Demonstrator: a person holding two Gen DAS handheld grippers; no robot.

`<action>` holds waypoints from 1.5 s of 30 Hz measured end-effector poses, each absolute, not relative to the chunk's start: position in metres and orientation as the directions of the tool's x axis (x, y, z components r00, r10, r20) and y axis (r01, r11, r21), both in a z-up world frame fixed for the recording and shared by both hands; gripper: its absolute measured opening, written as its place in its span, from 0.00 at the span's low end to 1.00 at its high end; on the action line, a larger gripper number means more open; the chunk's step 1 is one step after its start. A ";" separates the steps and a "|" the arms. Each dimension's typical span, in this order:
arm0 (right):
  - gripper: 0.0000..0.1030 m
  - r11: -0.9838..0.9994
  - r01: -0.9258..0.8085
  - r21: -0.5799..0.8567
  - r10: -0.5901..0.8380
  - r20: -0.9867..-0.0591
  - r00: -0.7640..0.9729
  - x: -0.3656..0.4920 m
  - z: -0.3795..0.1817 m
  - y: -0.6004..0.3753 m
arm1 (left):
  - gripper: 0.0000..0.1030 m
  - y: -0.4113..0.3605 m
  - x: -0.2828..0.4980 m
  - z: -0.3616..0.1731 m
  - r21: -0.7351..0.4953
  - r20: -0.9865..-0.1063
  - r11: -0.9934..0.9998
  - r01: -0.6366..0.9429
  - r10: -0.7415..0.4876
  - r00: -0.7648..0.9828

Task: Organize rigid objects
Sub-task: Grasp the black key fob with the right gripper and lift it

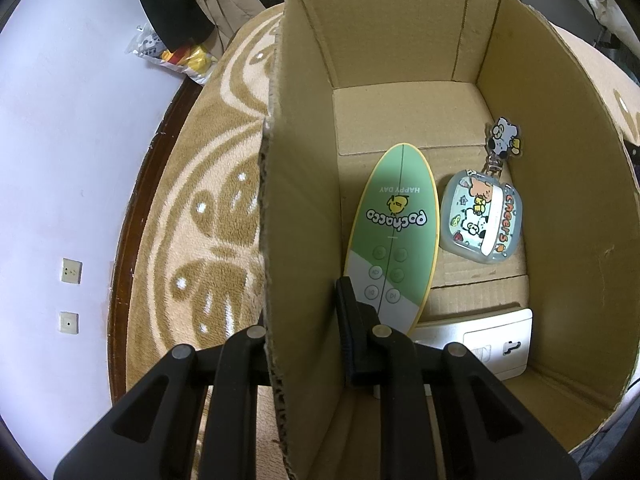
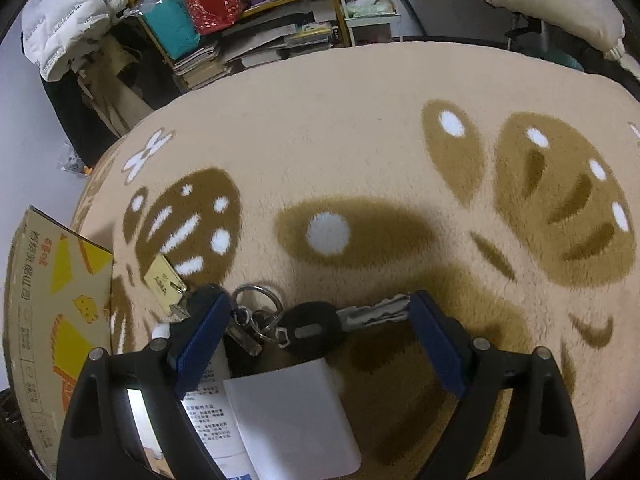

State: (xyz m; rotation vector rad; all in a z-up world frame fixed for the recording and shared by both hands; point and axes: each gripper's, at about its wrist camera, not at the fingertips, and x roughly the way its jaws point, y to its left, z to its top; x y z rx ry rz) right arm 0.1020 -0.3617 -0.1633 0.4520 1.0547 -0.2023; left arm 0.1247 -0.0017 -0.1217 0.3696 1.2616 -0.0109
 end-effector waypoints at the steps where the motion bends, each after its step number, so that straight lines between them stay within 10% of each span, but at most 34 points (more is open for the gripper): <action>1: 0.93 0.890 0.367 0.270 0.063 -0.871 0.488 0.101 -0.164 -0.360 | 0.18 -0.002 0.125 -0.122 0.268 -0.930 0.940 0.210 0.195 0.312; 6: 0.89 0.888 0.328 0.321 0.127 -0.858 0.498 0.105 -0.165 -0.351 | 0.18 -0.003 0.125 -0.122 0.267 -0.931 0.941 0.209 0.195 0.310; 11: 0.51 0.918 0.309 0.249 0.070 -0.868 0.492 0.111 -0.166 -0.339 | 0.18 -0.003 0.125 -0.122 0.265 -0.931 0.941 0.209 0.194 0.309; 17: 0.27 0.939 0.282 0.197 0.028 -0.861 0.507 0.110 -0.167 -0.330 | 0.18 -0.002 0.125 -0.122 0.262 -0.932 0.942 0.208 0.191 0.307; 45: 0.26 0.966 0.084 0.243 0.080 -0.594 0.801 0.082 -0.033 -0.275 | 0.18 0.003 0.126 -0.124 0.253 -0.935 0.946 0.203 0.185 0.302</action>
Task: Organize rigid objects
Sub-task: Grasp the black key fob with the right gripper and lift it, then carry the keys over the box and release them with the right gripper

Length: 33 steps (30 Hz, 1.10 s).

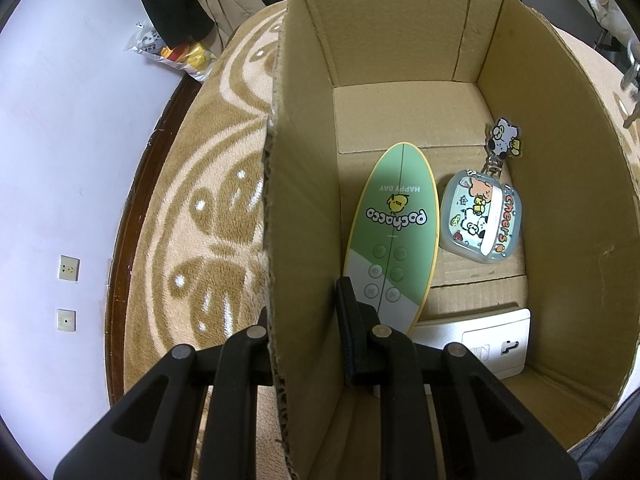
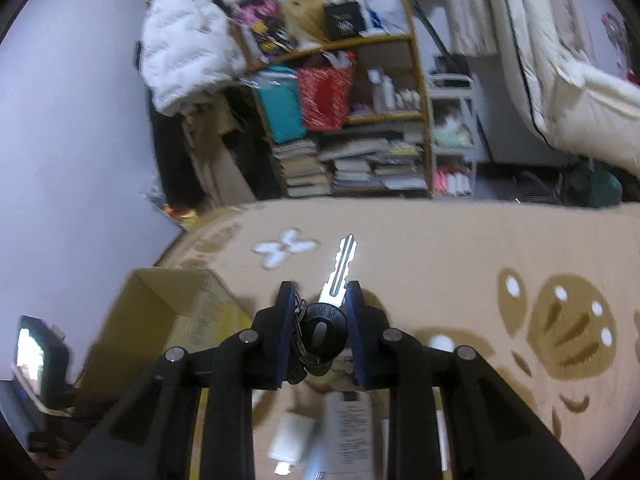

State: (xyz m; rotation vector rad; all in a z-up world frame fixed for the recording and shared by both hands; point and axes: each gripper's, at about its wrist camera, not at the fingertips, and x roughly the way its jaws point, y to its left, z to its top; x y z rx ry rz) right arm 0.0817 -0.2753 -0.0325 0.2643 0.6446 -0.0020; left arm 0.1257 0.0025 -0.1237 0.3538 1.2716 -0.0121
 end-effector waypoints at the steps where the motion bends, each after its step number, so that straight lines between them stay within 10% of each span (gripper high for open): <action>1: 0.26 0.969 0.060 0.240 0.093 -0.579 0.810 0.079 -0.025 -0.267 | 0.18 0.003 0.126 -0.124 0.253 -0.935 0.946 0.203 0.185 0.302; 33: 0.26 0.934 -0.243 0.263 0.356 -0.610 0.708 0.074 -0.039 -0.153 | 0.18 0.006 0.126 -0.123 0.250 -0.936 0.947 0.201 0.183 0.302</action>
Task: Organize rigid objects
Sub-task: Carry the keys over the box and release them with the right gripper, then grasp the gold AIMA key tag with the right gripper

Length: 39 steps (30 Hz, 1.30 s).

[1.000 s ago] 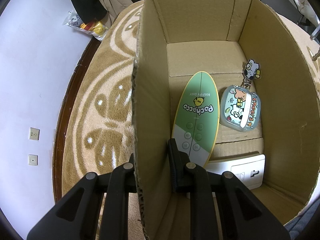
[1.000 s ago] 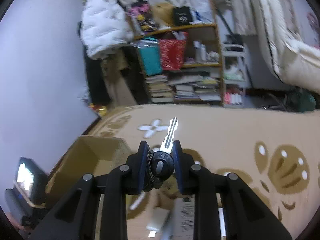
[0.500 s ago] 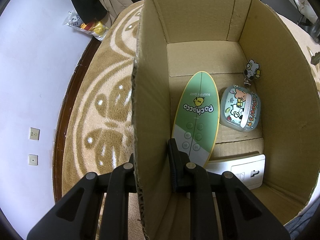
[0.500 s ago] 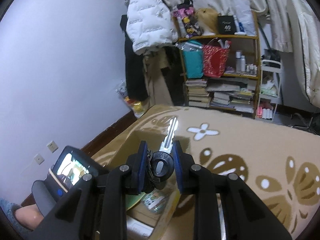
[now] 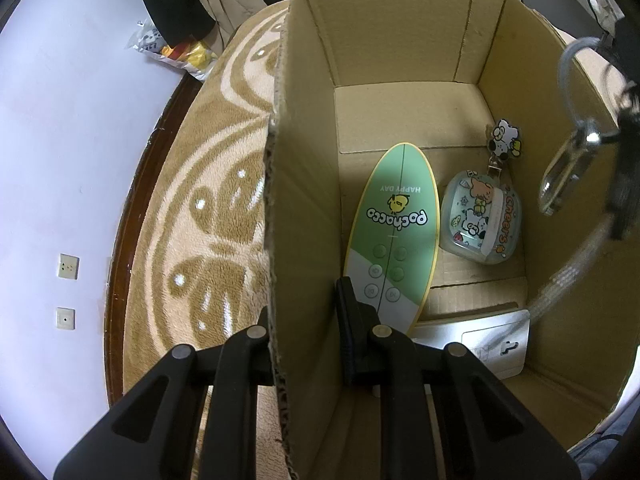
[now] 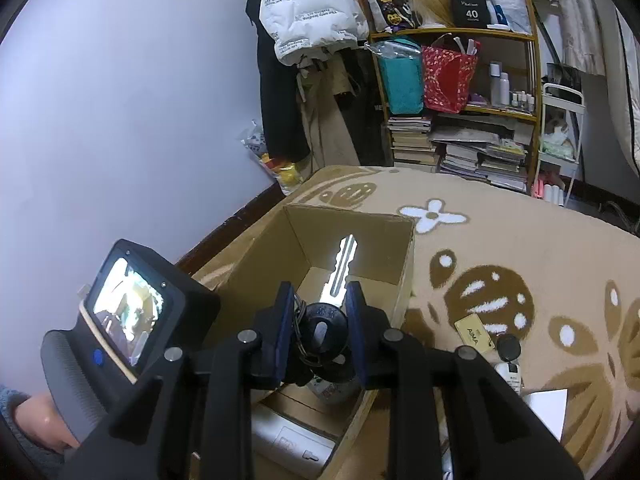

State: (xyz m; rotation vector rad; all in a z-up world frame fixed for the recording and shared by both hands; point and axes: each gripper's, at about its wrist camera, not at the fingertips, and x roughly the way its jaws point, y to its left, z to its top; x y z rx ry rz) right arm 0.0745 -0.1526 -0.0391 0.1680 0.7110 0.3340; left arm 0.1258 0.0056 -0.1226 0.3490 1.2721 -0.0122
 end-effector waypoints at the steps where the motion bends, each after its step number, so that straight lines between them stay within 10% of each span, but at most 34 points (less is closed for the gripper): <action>1: 0.26 0.930 -0.248 0.270 0.364 -0.602 0.711 0.073 -0.038 -0.153 | 0.18 0.006 0.126 -0.122 0.248 -0.936 0.948 0.201 0.182 0.301; 6: 0.30 0.941 -0.228 0.248 0.333 -0.581 0.743 0.072 -0.030 -0.159 | 0.18 0.005 0.125 -0.123 0.249 -0.936 0.947 0.202 0.182 0.302; 8: 0.50 0.950 -0.196 0.243 0.304 -0.583 0.753 0.074 -0.031 -0.168 | 0.18 0.005 0.124 -0.123 0.252 -0.935 0.946 0.202 0.184 0.303; 17: 0.85 0.964 0.013 0.265 0.157 -0.611 0.776 0.091 -0.052 -0.221 | 0.18 0.004 0.124 -0.123 0.250 -0.936 0.947 0.202 0.183 0.301; 39: 0.99 0.972 0.135 0.193 0.066 -0.774 0.630 0.136 -0.145 -0.274 | 0.18 0.000 0.123 -0.125 0.262 -0.935 0.942 0.210 0.194 0.298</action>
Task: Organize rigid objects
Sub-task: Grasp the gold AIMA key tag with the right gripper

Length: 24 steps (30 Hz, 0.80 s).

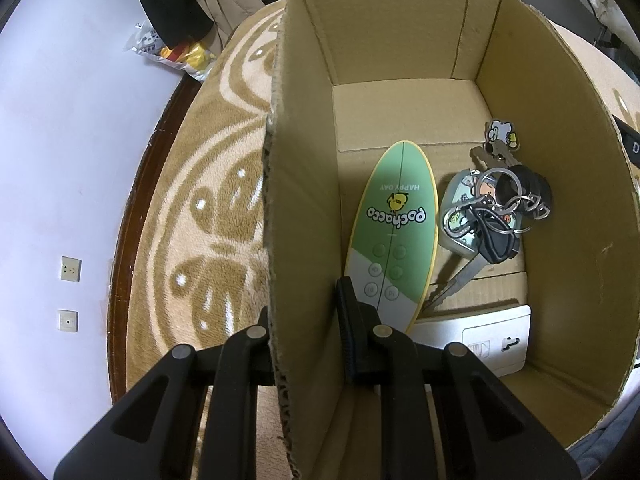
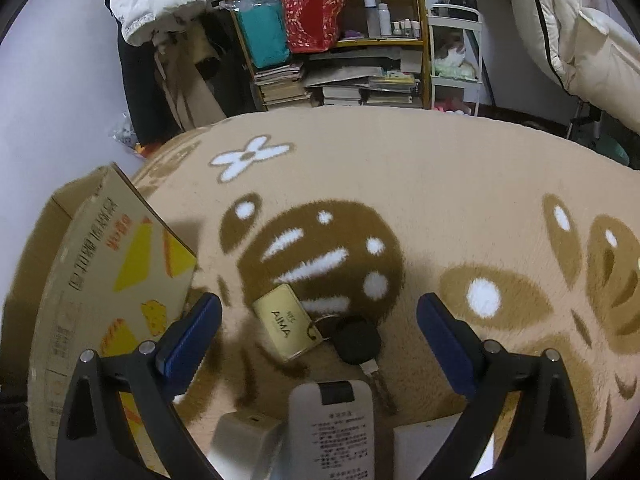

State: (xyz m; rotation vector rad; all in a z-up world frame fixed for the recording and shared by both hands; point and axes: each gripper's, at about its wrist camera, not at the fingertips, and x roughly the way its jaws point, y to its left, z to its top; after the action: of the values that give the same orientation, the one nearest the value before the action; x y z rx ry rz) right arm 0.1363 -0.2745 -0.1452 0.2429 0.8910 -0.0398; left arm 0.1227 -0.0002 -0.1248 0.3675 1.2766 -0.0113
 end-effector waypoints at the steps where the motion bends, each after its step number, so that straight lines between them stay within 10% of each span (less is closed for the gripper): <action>1: 0.99 0.973 0.134 0.187 0.063 -0.778 0.626 0.136 -0.147 -0.274 | 0.18 -0.001 0.123 -0.125 0.263 -0.935 0.942 0.210 0.194 0.297; 10: 0.90 0.978 0.089 0.191 0.119 -0.850 0.513 0.146 -0.170 -0.267 | 0.18 0.001 0.124 -0.125 0.255 -0.938 0.944 0.208 0.189 0.292; 17: 0.50 0.989 0.074 0.130 0.080 -0.875 0.477 0.147 -0.174 -0.261 | 0.18 0.004 0.125 -0.125 0.249 -0.939 0.946 0.206 0.184 0.290; 24: 0.50 0.992 0.060 0.109 0.066 -0.867 0.494 0.146 -0.170 -0.260 | 0.18 0.004 0.125 -0.126 0.248 -0.939 0.946 0.206 0.183 0.289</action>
State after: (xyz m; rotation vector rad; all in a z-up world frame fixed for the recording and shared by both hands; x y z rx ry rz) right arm 0.1464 -0.2596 -0.1705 0.1307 1.0553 0.0035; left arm 0.1247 0.0044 -0.1262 0.3526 1.2851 -0.0157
